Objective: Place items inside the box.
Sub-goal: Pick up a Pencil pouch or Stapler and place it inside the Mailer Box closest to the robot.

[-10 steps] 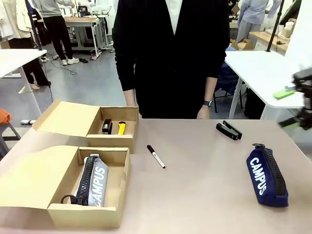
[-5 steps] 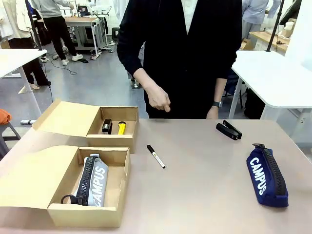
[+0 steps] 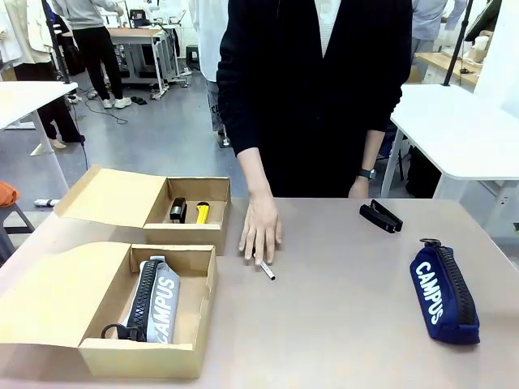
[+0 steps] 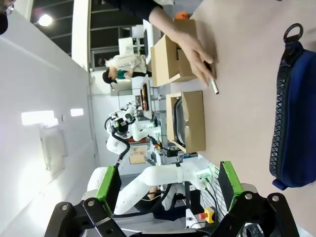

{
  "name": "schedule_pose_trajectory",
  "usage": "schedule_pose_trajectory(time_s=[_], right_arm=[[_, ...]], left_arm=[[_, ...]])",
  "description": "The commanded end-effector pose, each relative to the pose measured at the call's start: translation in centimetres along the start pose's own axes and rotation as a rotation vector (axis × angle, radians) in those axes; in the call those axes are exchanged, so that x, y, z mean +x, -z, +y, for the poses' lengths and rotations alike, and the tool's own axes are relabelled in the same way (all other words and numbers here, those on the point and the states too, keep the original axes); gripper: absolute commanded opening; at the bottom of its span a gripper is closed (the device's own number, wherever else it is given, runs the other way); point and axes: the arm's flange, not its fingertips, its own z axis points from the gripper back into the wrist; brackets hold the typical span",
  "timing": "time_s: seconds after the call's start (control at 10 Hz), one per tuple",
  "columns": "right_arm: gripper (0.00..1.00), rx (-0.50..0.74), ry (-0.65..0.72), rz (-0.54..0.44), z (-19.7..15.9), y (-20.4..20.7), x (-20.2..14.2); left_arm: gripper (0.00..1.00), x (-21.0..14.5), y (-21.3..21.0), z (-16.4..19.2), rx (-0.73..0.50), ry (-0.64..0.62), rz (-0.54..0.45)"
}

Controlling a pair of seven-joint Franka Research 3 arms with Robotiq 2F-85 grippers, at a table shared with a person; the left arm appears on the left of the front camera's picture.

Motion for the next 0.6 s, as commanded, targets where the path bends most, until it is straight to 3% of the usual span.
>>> schedule_pose_trajectory(time_s=[0.0, 0.5], right_arm=[[1.0, -0.001, 0.018, 0.006, -0.21, -0.68, -0.39], [1.0, -0.001, 0.018, 0.006, -0.21, -0.68, -0.39]], left_arm=[[1.0, 0.1, 0.01, -0.16, -0.018, 0.018, -0.011], [1.0, 0.1, 0.01, -0.16, -0.018, 0.018, -0.011]])
